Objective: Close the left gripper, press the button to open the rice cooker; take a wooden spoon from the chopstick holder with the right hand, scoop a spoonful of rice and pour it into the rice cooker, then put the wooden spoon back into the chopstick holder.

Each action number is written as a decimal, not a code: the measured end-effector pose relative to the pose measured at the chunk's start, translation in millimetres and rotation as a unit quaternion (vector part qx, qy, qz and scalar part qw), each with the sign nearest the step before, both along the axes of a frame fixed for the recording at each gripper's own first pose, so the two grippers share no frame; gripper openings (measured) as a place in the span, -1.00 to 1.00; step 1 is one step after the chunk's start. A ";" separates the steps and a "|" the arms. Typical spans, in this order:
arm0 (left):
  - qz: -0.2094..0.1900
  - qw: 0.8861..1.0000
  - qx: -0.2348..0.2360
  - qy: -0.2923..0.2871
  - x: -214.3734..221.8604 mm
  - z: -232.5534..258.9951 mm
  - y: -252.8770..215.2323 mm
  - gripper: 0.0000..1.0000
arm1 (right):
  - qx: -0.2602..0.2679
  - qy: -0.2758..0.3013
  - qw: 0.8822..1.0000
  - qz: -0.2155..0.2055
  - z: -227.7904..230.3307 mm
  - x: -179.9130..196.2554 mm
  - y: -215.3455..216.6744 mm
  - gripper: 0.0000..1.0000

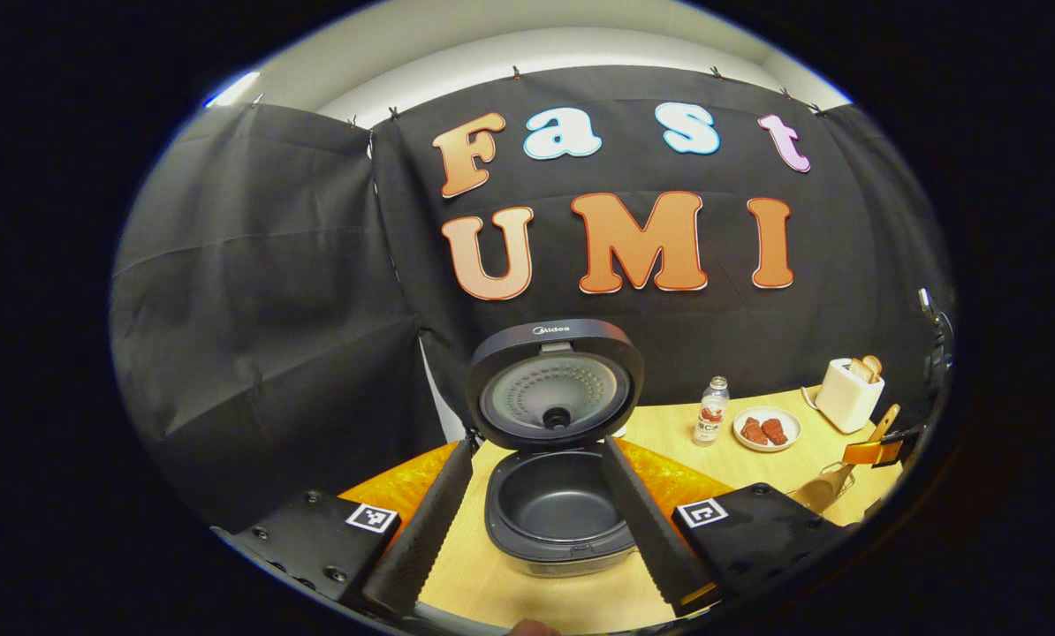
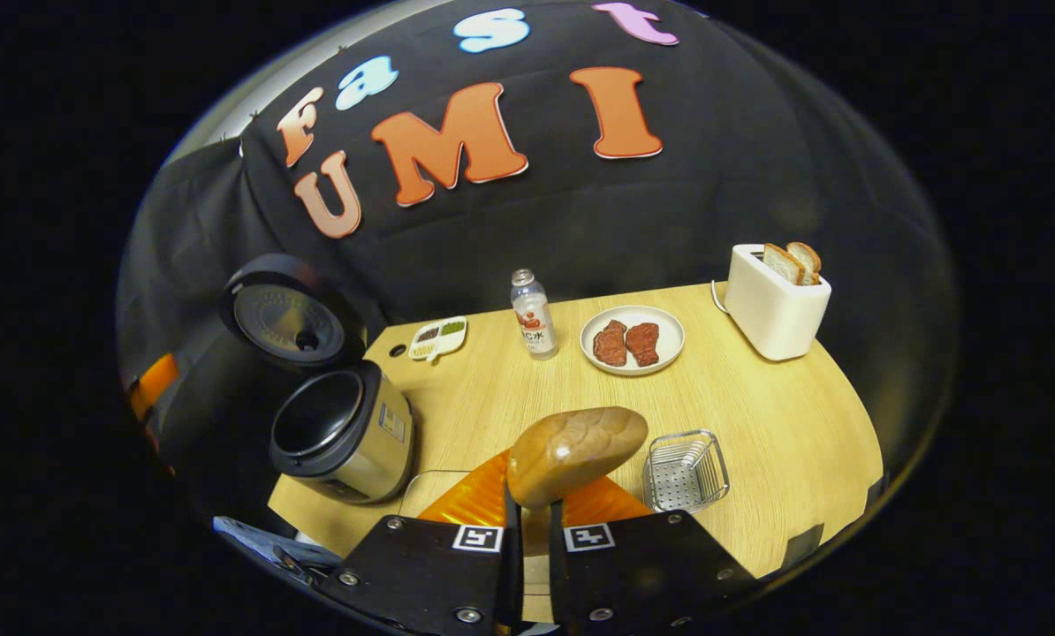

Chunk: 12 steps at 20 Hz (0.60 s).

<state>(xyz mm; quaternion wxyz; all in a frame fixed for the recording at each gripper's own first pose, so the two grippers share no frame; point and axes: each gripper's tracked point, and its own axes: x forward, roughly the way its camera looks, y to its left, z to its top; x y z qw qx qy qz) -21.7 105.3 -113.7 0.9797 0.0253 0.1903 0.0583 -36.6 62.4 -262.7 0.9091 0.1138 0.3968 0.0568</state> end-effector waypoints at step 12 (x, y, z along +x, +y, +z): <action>0.010 0.999 0.027 0.025 -9.2 -15.1 17.0 0.98 | -0.199 -0.015 0.973 0.118 -61.8 -13.9 23.1 -0.80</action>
